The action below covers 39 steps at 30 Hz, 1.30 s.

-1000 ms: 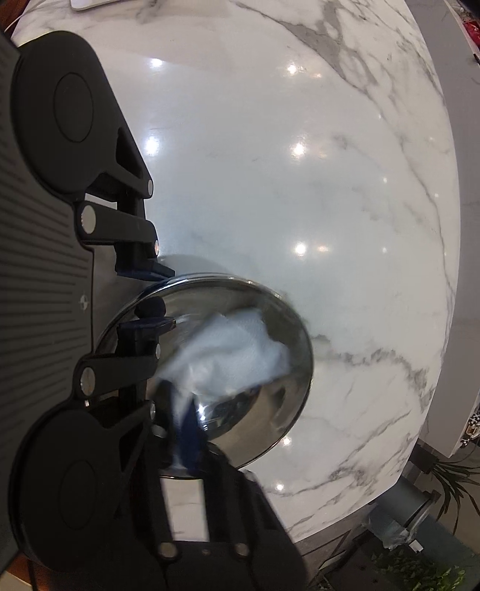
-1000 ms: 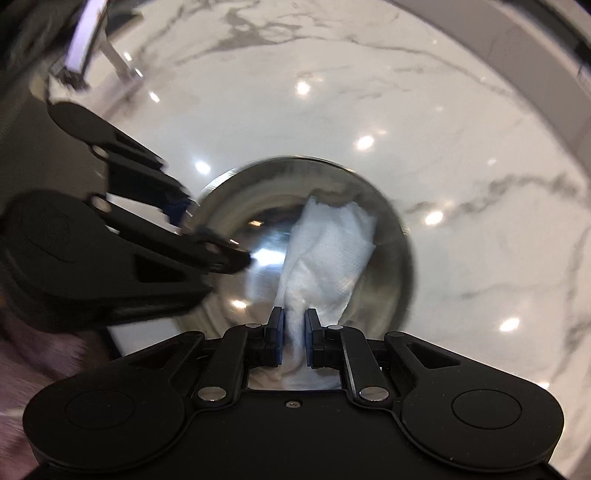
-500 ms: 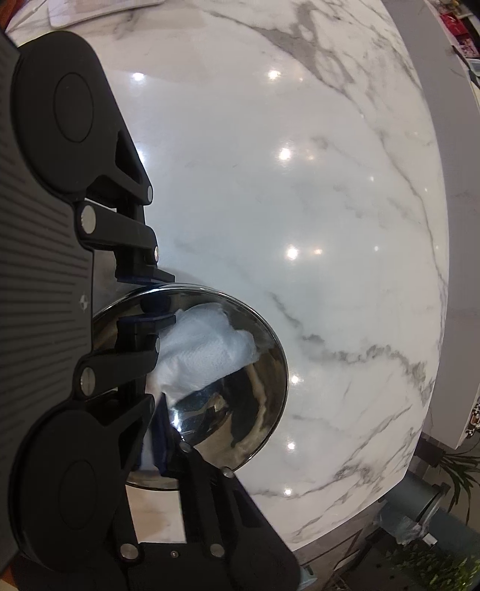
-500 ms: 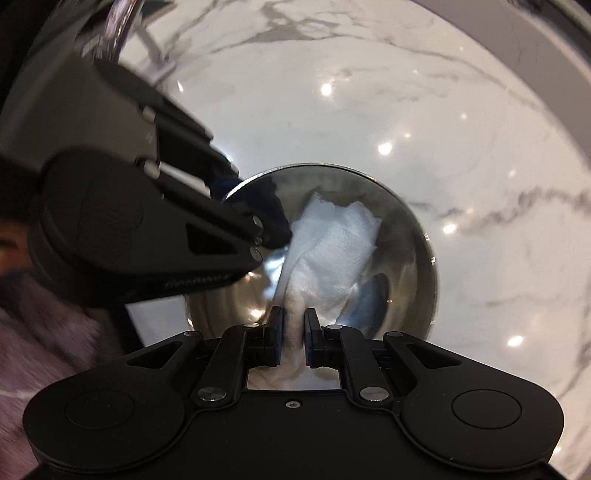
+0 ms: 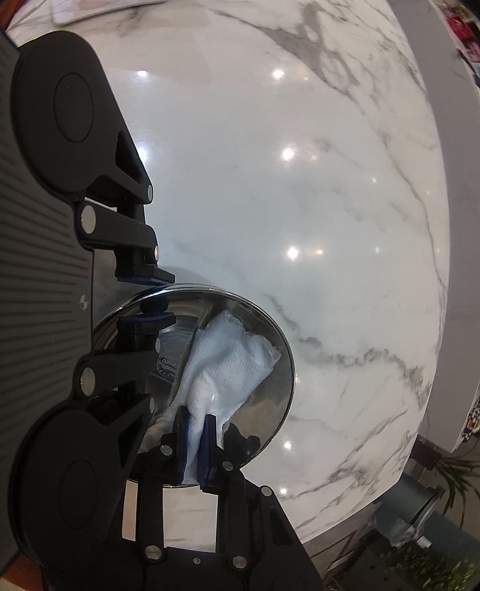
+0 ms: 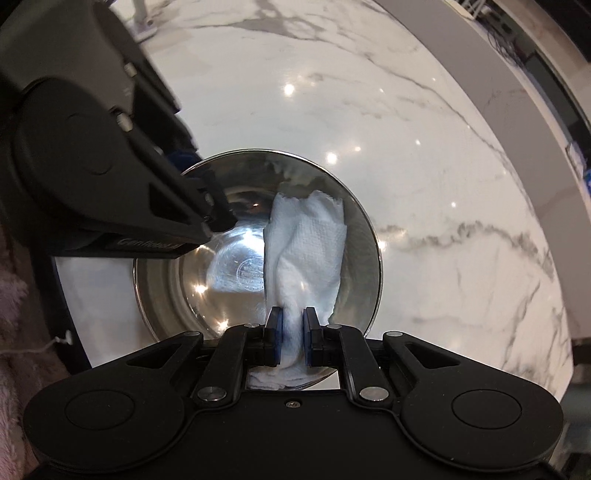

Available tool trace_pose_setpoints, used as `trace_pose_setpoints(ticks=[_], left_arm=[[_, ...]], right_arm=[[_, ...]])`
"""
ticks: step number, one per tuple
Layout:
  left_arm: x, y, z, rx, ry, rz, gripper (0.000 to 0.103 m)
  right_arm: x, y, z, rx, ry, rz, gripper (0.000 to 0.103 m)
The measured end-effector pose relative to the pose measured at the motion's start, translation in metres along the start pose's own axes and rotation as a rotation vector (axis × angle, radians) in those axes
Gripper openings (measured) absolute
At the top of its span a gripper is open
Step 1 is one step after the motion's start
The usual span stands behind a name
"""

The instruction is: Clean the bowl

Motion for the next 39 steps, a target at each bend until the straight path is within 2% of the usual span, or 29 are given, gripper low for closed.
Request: trace_pose_setpoints(ticks=[2,6,10,14,17,24,26,31,34,39], left_arm=[[0.004,0.000,0.002,0.012,0.032,0.024,0.035],[0.012,0.000,0.000,0.055,0.050,0.050,0.036],[0.014,0.005,-0.005,0.059,0.021,0.031,0.026],[0.010,0.007,-0.006,0.043,-0.001,0.010,0.023],[0.006,0.005,-0.005,0.020,-0.009,0.008,0.018],[0.001,0.001,-0.005,-0.012,-0.024,0.001,0.013],[0.000,0.001,-0.006,-0.020,-0.038,-0.003,0.013],[-0.001,0.001,-0.007,-0.029,-0.060,-0.008,0.013],[-0.002,0.001,-0.007,-0.028,-0.070,-0.010,0.013],[-0.001,0.001,-0.010,-0.041,-0.096,-0.015,0.013]], right_arm=[[0.000,0.000,-0.004,-0.006,-0.006,0.008,0.009],[-0.001,0.000,-0.013,-0.029,-0.024,0.011,0.010],[-0.001,0.002,-0.023,-0.047,-0.043,0.011,0.010],[-0.001,0.003,-0.033,-0.057,-0.059,0.018,0.010],[0.000,0.003,-0.040,-0.103,-0.106,0.021,0.010],[0.000,0.001,-0.061,-0.313,-0.263,-0.004,0.011],[0.000,0.001,-0.065,-0.340,-0.279,-0.007,0.011],[0.002,0.004,-0.073,-0.321,-0.237,0.006,0.011],[0.014,0.015,-0.063,-0.290,-0.205,0.027,0.010],[0.017,0.019,-0.075,-0.218,-0.149,0.067,0.010]])
Point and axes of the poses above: each gripper's, at about its wrist camera, not at the fingertips, and y roughly against the way its jaws point, z to its left, x to its underside, the point moved 7 cm from there along -y, roughly the way its jaws point, and after that the axes turned 5 degrees about y, right-handed, at the moved point
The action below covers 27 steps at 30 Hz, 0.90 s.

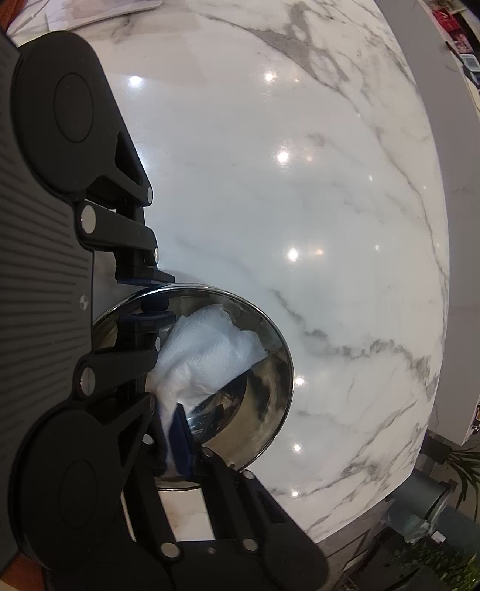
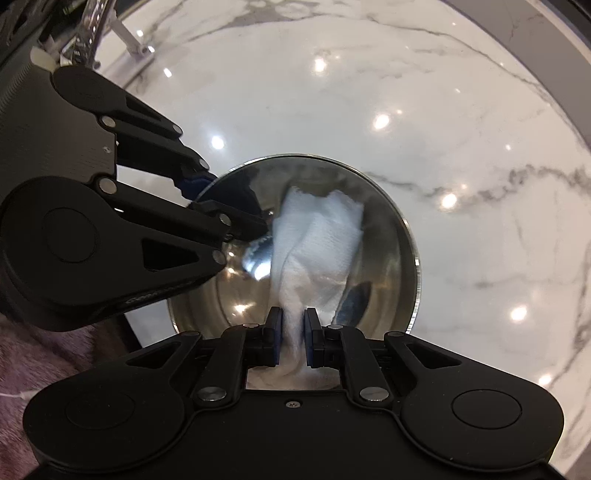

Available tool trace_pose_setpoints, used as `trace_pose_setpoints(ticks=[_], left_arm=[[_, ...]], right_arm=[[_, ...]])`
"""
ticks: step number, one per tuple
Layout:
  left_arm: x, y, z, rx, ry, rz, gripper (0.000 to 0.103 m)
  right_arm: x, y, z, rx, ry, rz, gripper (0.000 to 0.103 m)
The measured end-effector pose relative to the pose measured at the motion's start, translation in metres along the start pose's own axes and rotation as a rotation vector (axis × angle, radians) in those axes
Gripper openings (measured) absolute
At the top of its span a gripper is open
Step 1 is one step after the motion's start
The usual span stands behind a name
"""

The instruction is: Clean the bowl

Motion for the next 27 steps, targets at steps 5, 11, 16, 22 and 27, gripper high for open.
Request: trace_pose_setpoints(ticks=[5,11,16,22,27], left_arm=[[0.000,0.000,-0.001,0.000,-0.012,-0.003,0.013],[-0.001,0.000,-0.002,-0.003,-0.008,-0.005,0.013],[0.002,0.001,0.000,0.013,0.048,0.006,0.021],[0.012,0.000,-0.003,0.053,0.081,0.038,0.026],[0.011,0.008,-0.005,0.049,0.052,0.009,0.024]], right_arm=[[0.002,0.008,-0.013,0.114,0.064,0.015,0.010],[0.004,0.013,-0.024,0.154,0.084,0.011,0.010],[-0.048,-0.025,-0.005,0.132,0.048,-0.003,0.010],[-0.047,-0.025,-0.009,0.119,0.031,-0.012,0.010],[-0.058,-0.033,-0.008,0.104,0.014,-0.014,0.010]])
Point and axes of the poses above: each gripper's, at about its wrist camera, not at the fingertips, and y roughly against the way its jaws point, z to its left, x to its underside, the point moved 7 cm from there along -y, roughly the way its jaws point, and after that the axes turned 5 degrees about y, right-handed, at the moved point
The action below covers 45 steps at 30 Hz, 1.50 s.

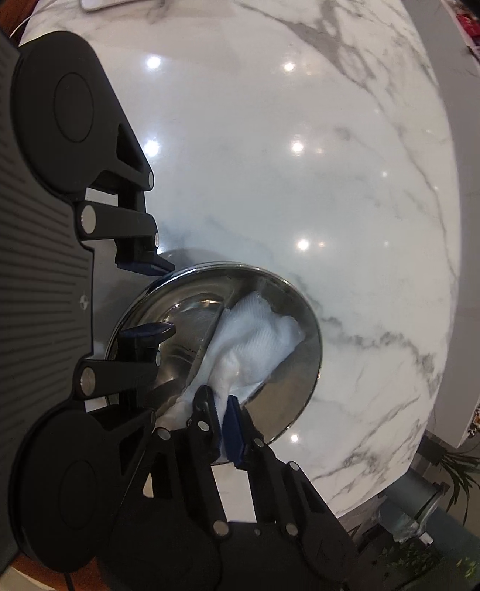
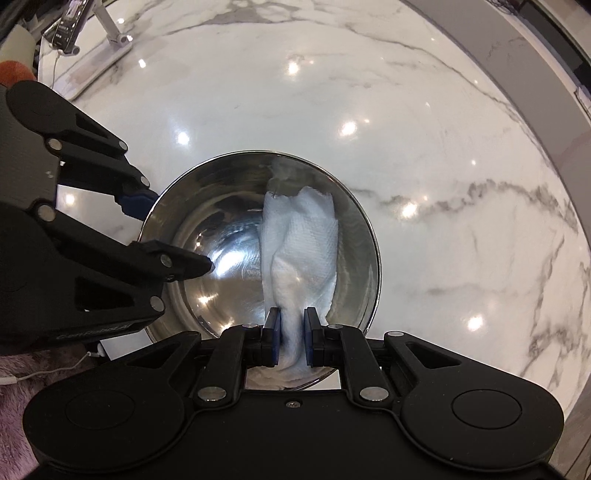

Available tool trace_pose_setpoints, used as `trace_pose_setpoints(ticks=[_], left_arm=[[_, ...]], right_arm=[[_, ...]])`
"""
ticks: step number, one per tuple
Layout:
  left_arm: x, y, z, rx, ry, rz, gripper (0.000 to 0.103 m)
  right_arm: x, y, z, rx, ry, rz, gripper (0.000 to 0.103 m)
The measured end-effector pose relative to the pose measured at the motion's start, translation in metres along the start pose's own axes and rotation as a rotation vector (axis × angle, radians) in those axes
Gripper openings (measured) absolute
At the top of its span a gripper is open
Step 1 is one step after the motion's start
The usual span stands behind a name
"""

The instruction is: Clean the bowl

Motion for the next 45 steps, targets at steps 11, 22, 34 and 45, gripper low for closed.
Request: trace_pose_setpoints(ticks=[11,22,34,45], left_arm=[[-0.009,-0.004,0.002,-0.048,-0.030,-0.004,0.012],[-0.010,-0.004,0.002,-0.055,-0.068,-0.008,0.012],[-0.009,-0.003,0.003,-0.055,-0.041,-0.009,0.013],[0.007,-0.005,-0.002,0.021,0.002,0.041,0.028]], right_arm=[[-0.006,-0.001,0.012,-0.201,-0.082,-0.053,0.011],[-0.009,-0.002,0.011,0.014,0.093,0.020,0.011],[-0.009,-0.003,-0.007,0.029,0.068,0.019,0.011],[-0.011,-0.004,-0.030,0.008,0.035,-0.001,0.011]])
Point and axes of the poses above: each gripper's, at about its wrist camera, not at the fingertips, and y roughly against the way its jaws point, z to its left, x to its underside, the point moved 7 cm from there along -y, roughly the way its jaws point, and after that the axes turned 5 degrees about y, right-handed, at the moved point
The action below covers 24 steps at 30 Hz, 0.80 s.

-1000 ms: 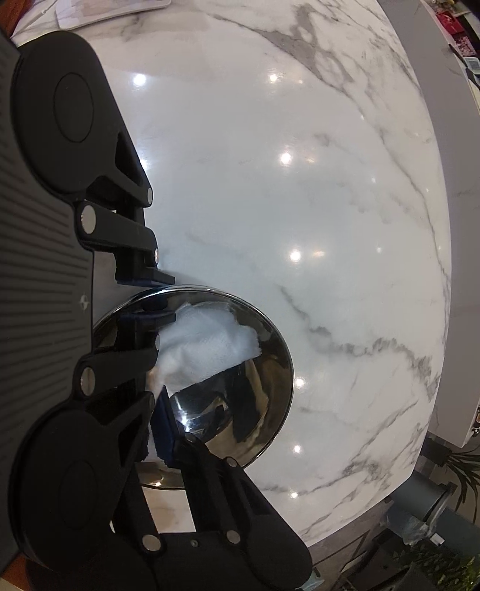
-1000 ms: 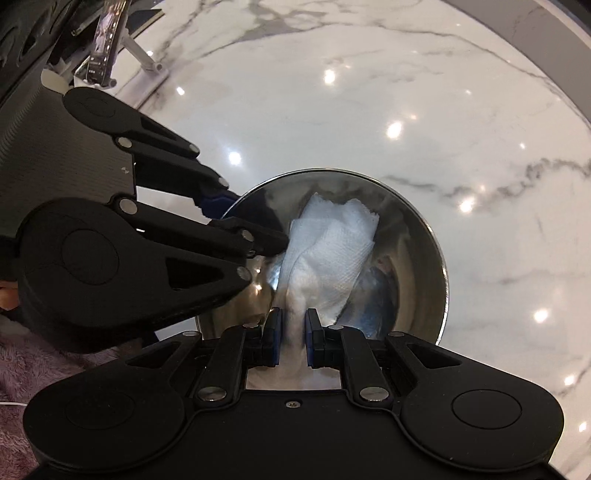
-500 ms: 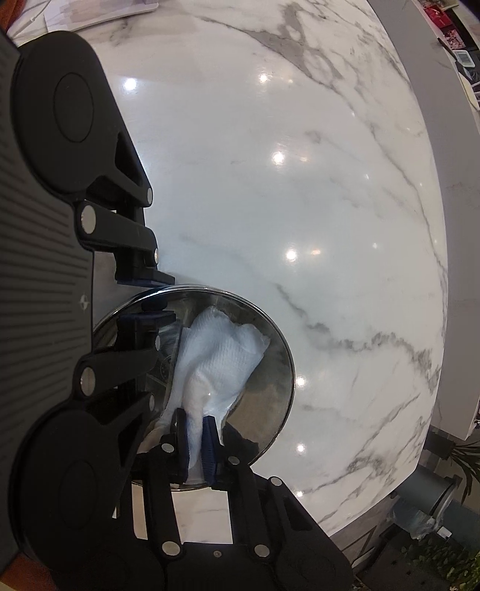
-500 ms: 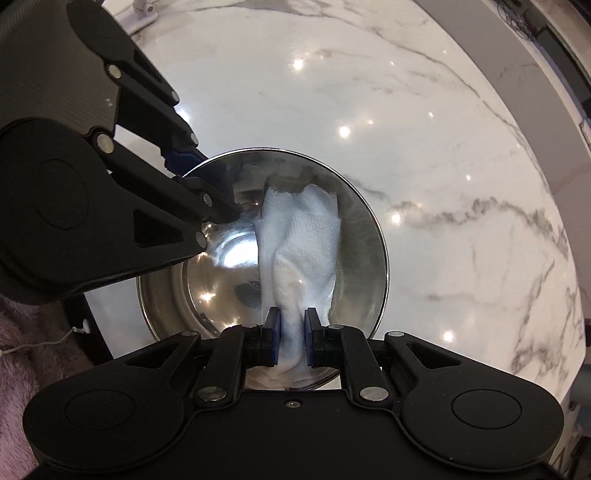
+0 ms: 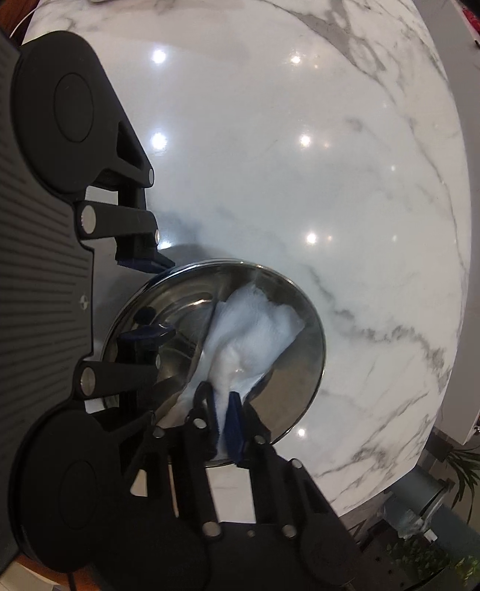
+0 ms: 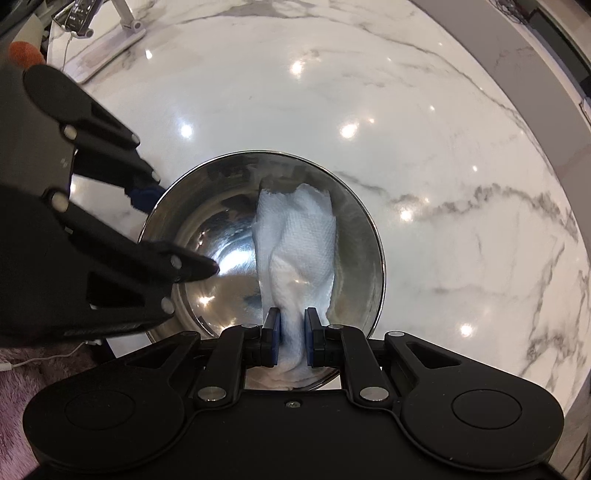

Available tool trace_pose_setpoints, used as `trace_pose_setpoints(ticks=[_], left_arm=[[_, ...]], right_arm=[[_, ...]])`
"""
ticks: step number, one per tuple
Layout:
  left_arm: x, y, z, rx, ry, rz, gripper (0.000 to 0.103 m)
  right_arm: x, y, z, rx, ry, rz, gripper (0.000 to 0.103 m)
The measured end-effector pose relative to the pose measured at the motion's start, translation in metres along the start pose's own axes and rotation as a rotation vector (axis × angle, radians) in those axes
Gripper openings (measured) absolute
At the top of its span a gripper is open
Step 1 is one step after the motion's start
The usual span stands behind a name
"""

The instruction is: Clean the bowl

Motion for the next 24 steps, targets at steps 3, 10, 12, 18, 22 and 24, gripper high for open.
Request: trace_pose_setpoints(ticks=[3,10,12,18,22,24], left_arm=[[-0.001,0.001,0.001,-0.008,-0.011,-0.011,0.024],[-0.006,-0.001,0.003,-0.031,-0.022,-0.018,0.018],[-0.007,-0.001,0.002,-0.036,-0.026,-0.019,0.018],[-0.009,0.000,0.002,-0.055,-0.043,-0.024,0.016],[-0.010,0.000,0.002,-0.055,-0.052,-0.025,0.016],[-0.010,0.001,0.002,-0.060,-0.064,-0.029,0.015]], right_arm=[[0.003,-0.001,-0.004,-0.010,-0.019,-0.007,0.011],[-0.004,-0.002,-0.018,-0.095,-0.069,-0.030,0.015],[-0.007,-0.003,-0.019,-0.157,-0.096,-0.047,0.015],[-0.013,-0.005,-0.020,-0.241,-0.114,-0.054,0.015],[-0.014,-0.006,-0.026,-0.216,-0.092,-0.035,0.015],[-0.015,-0.006,-0.028,-0.179,-0.063,-0.018,0.015]])
Point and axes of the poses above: each gripper's, at about its wrist camera, not at the fingertips, and y roughly against the way its jaws point, z to its left, x to its underside, the point moved 7 cm from there along -y, roughly the way its jaws point, and after that the axes turned 5 degrees about y, right-handed, at the moved point
